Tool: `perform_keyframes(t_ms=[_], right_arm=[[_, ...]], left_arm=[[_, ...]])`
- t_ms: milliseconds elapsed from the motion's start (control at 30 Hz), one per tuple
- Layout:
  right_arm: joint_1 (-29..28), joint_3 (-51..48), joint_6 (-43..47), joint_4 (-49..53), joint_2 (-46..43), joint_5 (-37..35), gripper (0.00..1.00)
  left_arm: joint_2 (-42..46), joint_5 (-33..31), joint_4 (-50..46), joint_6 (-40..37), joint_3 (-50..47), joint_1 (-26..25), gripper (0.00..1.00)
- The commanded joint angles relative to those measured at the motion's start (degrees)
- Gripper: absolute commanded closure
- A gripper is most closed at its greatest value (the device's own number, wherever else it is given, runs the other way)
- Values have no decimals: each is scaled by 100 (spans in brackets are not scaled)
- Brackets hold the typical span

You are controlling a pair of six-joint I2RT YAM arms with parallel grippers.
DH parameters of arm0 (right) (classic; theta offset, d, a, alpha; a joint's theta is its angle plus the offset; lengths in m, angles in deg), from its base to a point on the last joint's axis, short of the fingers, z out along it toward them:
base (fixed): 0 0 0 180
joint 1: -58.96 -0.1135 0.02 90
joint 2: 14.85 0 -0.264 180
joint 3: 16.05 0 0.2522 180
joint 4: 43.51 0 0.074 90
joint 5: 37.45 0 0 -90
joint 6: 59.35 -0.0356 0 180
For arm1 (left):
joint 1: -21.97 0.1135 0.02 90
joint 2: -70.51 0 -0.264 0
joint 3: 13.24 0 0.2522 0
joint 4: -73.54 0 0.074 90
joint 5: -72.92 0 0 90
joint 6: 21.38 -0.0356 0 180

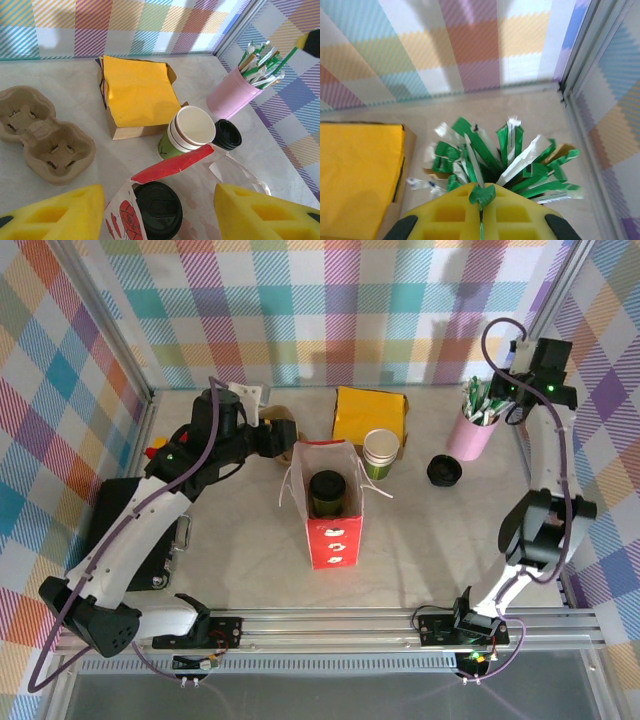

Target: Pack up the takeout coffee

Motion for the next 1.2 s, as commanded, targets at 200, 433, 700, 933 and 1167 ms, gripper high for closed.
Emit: perform_keyframes(t_ms=[200, 433, 700, 933, 1167], right_arm=[[-13, 153, -187, -35, -1242, 195, 92], [-144, 588, -893, 316, -1882, 1658, 93], [-1336, 828, -1935, 335, -2166, 3207, 95], [-3360, 310, -1800, 485, -2241, 2957, 95], [-4827, -482, -1038, 655, -2292, 1952, 95]], left_arm=[[421, 87, 108, -82, -148, 27, 41], [674, -14, 31, -163, -260, 27, 41], [883, -53, -116, -234, -332, 27, 40], [956, -691, -389, -20, -403, 32, 40], [989, -826, -337, 135, -492, 36, 40]])
